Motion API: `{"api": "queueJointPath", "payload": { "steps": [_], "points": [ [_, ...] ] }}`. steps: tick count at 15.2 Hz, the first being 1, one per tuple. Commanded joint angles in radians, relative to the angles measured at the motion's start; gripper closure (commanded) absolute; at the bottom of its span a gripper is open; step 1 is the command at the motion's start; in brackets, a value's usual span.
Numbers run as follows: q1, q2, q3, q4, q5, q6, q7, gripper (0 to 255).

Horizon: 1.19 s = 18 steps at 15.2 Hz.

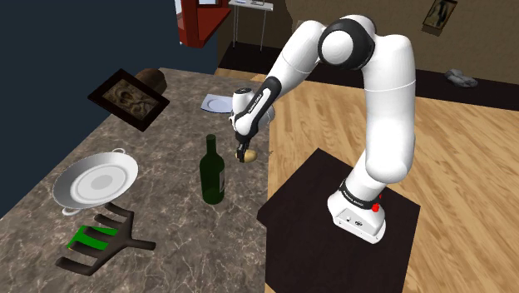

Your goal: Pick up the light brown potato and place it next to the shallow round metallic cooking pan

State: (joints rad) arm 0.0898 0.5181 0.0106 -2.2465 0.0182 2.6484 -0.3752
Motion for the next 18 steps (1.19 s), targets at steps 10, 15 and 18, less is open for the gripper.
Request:
{"api": "queueJointPath", "payload": {
  "steps": [10, 15, 18],
  "points": [
    [0.000, -0.041, 0.000, -0.011, 0.000, -0.030, 0.000, 255],
    [0.000, -0.107, 0.000, -0.024, 0.000, -0.083, 0.001, 255],
    [0.000, -0.146, 0.000, -0.030, -0.001, -0.116, 0.002, 255]
  ]
}}
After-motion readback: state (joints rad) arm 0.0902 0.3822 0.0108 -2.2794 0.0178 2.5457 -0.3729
